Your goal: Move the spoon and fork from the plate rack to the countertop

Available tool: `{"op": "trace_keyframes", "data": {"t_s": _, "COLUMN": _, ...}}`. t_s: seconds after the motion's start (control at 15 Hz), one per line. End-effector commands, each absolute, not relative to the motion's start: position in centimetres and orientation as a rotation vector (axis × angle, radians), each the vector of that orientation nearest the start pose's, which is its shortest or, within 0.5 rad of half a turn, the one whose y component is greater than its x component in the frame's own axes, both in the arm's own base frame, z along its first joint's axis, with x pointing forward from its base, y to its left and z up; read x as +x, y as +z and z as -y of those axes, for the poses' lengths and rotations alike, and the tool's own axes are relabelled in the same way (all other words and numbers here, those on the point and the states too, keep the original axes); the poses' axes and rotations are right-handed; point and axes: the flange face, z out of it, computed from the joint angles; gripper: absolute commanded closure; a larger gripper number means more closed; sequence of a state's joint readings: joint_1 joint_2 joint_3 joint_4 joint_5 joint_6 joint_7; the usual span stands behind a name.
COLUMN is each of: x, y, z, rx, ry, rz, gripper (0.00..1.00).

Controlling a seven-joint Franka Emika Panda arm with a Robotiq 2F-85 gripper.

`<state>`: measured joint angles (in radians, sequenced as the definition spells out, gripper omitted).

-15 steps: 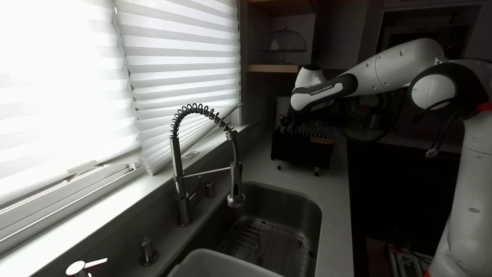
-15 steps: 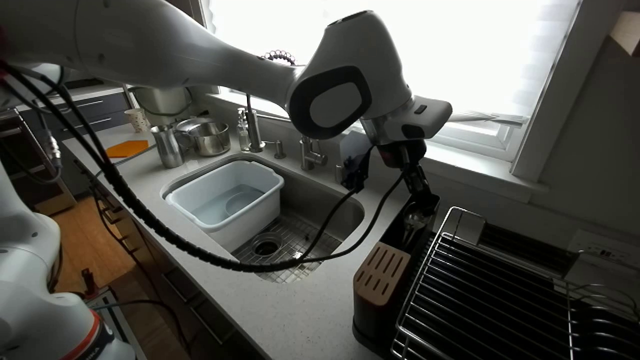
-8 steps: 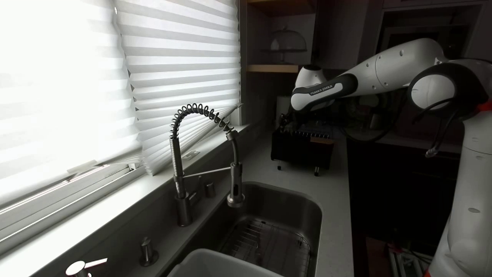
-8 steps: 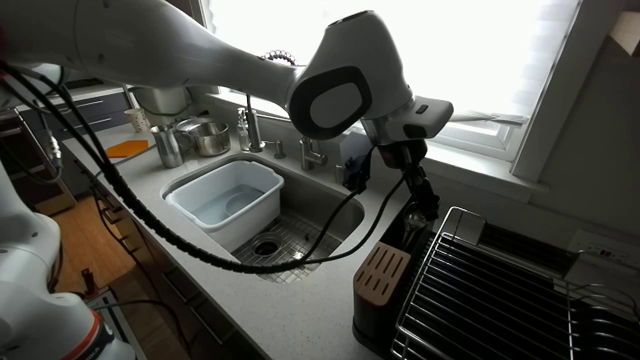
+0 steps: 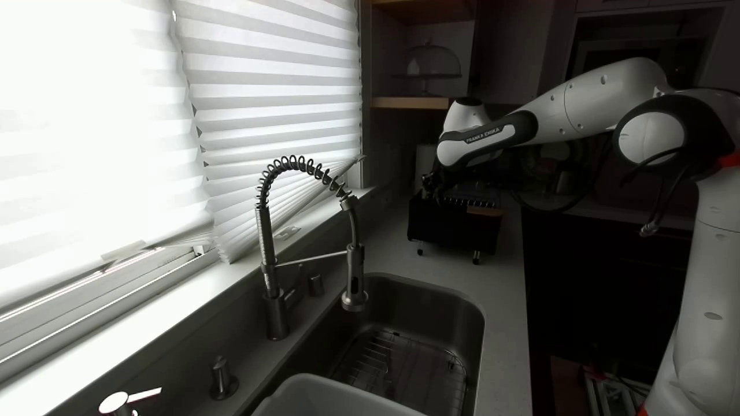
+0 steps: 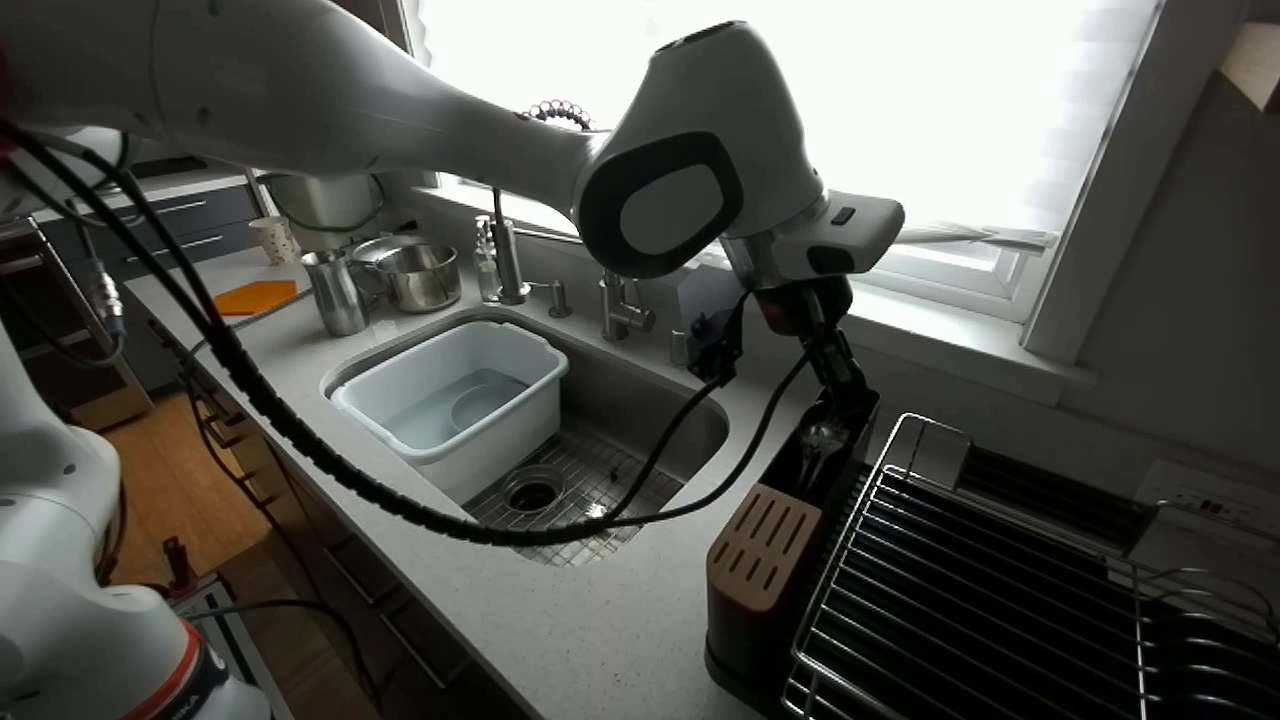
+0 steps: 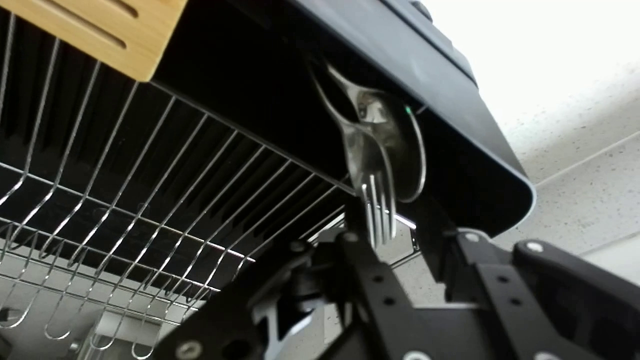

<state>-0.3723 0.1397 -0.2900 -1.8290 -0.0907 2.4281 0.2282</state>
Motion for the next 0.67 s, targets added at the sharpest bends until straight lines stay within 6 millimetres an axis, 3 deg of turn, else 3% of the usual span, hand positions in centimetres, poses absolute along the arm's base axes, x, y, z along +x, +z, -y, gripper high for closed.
{"op": "trace_keyframes", "data": {"t_s": 0.0, "x": 50.7, "y": 51.3, "z": 38.4, "rx": -3.02, "ry": -0.693, "rz": -1.267, "gripper": 0.97}}
{"op": "trace_keyframes", "data": {"t_s": 0.27, "x": 50.7, "y": 52.0, "z": 37.8, "rx": -3.032, "ry": -0.72, "rz": -1.223, "gripper": 1.0}}
{"op": "trace_keyframes", "data": {"t_s": 0.6, "x": 50.5, "y": 52.6, "z": 37.0, "rx": -3.065, "ry": -0.725, "rz": -1.163, "gripper": 0.97}}
